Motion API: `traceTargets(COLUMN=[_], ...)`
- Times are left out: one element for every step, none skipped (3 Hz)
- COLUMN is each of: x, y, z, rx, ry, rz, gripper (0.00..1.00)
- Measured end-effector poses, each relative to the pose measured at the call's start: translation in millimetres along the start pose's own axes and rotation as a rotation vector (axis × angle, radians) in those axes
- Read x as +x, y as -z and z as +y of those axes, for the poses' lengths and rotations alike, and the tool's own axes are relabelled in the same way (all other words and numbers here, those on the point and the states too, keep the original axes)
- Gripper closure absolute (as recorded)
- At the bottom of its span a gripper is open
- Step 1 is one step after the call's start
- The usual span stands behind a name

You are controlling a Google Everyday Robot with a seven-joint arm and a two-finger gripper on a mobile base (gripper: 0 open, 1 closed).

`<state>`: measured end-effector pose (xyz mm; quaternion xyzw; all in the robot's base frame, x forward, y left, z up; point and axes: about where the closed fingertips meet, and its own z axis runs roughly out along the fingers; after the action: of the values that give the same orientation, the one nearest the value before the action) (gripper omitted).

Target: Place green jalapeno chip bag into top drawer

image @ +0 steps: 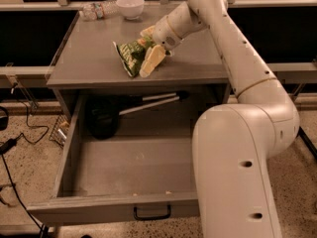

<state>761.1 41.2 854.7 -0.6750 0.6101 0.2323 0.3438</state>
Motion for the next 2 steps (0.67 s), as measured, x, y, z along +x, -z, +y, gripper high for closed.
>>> traceTargets(x=[0.1,0.1], y=[-0.7,-0.8], z=[0.1,0.1], rx=[-0.001,-0.001], ry=[0.0,0.0], rz=[0.0,0.0], gripper=[0.26,0.5])
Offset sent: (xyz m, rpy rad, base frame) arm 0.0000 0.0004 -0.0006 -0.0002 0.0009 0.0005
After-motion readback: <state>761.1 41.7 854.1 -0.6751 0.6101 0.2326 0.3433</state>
